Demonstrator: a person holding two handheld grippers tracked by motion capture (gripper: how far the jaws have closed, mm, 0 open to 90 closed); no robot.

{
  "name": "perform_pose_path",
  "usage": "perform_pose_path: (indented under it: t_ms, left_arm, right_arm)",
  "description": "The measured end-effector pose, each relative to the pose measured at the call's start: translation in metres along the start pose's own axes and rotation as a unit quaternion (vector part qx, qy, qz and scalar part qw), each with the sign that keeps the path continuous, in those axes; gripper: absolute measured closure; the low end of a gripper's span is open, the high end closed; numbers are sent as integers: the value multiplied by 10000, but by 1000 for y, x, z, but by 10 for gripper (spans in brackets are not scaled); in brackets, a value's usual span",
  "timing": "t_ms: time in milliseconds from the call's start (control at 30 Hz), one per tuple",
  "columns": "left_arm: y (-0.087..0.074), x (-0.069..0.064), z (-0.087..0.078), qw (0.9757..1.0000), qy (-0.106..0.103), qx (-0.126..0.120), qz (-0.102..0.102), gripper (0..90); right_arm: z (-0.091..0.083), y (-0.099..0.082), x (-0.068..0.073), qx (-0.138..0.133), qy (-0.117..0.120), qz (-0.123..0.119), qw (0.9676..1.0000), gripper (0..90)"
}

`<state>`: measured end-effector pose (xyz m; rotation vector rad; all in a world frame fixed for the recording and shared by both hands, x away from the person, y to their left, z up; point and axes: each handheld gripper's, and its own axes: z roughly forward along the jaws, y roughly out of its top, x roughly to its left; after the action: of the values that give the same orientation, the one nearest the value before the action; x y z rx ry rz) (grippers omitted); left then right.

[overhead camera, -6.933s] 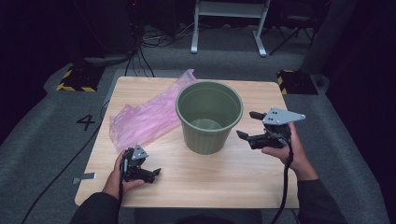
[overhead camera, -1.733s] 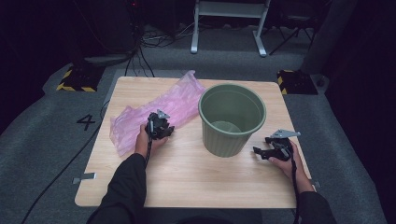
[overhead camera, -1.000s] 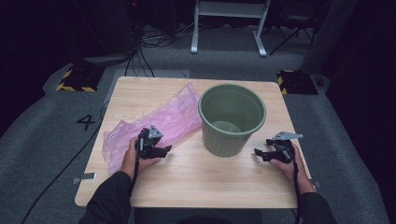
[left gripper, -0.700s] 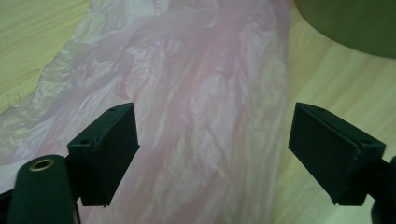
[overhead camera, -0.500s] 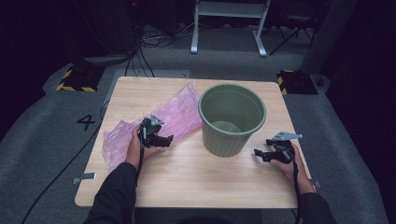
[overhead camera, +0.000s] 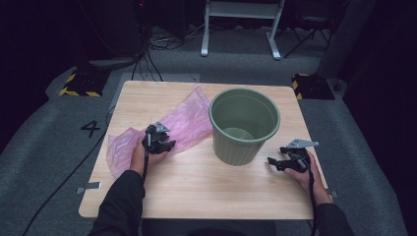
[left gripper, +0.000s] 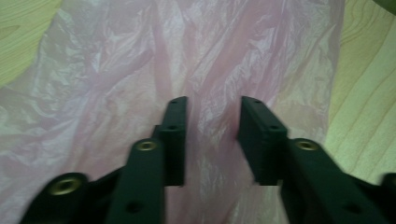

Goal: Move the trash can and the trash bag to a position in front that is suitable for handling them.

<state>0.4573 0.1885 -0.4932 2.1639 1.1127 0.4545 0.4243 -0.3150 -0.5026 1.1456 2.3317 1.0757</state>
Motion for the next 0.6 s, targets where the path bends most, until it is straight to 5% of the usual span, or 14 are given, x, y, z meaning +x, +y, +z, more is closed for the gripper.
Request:
perform_pose_path:
  t_ms: [200,500,600]
  left_arm:
    - [-4,2,-3,9997,195,-37,135,886]
    - [-11,4,-9,9994,284,-109,178,898]
    - [-13,5,-11,9994,259,-128,188,899]
  right_arm:
    - [0,0,0,8,-21,-11,10000,221]
    - [2,13,-6,-157,179,159,9996,219]
    - [4,29,-7,-239,9,129,9996,232]
